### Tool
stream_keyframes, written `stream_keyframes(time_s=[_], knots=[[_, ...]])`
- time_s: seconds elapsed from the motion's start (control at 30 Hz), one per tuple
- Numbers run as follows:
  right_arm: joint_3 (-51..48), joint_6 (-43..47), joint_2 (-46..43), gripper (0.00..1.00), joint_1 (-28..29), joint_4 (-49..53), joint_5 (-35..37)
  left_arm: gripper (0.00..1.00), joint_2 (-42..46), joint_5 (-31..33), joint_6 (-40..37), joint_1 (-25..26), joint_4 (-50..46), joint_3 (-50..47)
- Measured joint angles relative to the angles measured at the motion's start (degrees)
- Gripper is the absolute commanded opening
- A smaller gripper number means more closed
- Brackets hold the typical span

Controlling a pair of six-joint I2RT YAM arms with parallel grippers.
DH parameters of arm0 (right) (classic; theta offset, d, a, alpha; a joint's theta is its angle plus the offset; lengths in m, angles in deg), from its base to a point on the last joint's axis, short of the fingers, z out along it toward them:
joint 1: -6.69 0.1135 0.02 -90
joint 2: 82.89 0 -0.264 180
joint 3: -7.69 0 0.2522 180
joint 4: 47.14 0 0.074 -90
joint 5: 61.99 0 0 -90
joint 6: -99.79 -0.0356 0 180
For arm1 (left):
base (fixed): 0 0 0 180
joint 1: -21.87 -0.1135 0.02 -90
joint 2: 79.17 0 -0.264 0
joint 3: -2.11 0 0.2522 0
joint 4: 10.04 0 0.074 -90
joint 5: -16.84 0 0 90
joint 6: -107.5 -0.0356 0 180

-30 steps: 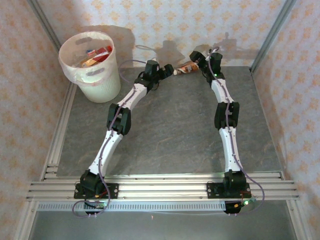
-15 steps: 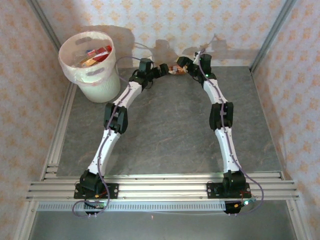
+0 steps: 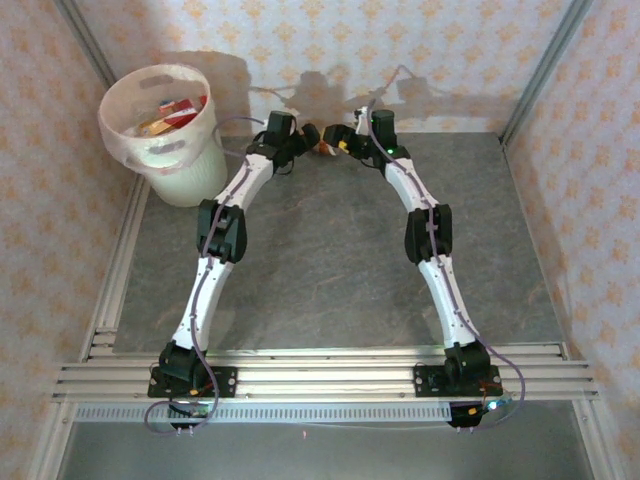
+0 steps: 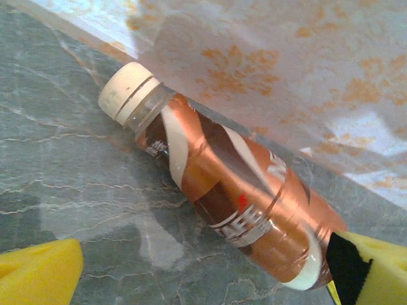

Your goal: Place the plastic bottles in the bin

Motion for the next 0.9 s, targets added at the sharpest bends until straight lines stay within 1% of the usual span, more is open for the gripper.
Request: stream_keyframes(time_s=[0.2,0.37,0.47,0.53,0.63,0.7,0.73,0.8,0.83,0.87,0.9], knots=[[-1.4,0.3,-0.7,0.99,1.7,-3.2,-3.9,1.0,0.0,0.5,4.6,-0.9,-1.9,-0.3],[-13.9,-1.2,-7.4,1.0,1.6,-9.3,-3.9,1.0,0.5,1.0,7.8,-0.8,-1.8,-1.7],[-21.4,-0.7,-12.0,1.0,1.2,-11.4,-0.8,1.0,0.5,1.3,8.7,-0.8,-1.8,-1.7],[-23.0,-1.0,-13.0,0.98,0.9,-12.5,2.5,1.0,0.5,1.6,9.4,-0.8,-2.0,-1.7],[-21.0,-4.2,-12.1,0.94,0.6,-13.2,7.6,1.0,0.5,1.9,10.2,-0.7,-2.1,-1.7],[-15.6,-6.7,-9.2,0.91,0.4,-13.0,10.5,1.0,0.5,2.4,10.9,-0.5,-2.2,-1.7],[-12.0,-8.4,-7.2,0.86,0.3,-13.0,11.9,1.0,0.5,2.6,11.1,-0.5,-2.2,-1.7],[-6.0,-11.3,-3.6,0.71,0.3,-12.7,14.6,1.0,0.5,2.7,11.7,-0.4,-2.2,-1.6],[-4.1,-13.1,-2.2,0.62,0.3,-12.7,16.3,1.0,0.5,2.7,12.0,-0.4,-2.2,-1.6],[-3.6,-14.2,-1.6,0.55,0.3,-12.6,17.6,1.0,0.5,2.7,12.2,-0.4,-2.2,-1.6],[-3.6,-15.6,-1.3,0.51,0.3,-12.0,19.0,1.0,0.5,2.8,12.5,-0.4,-2.2,-1.6]])
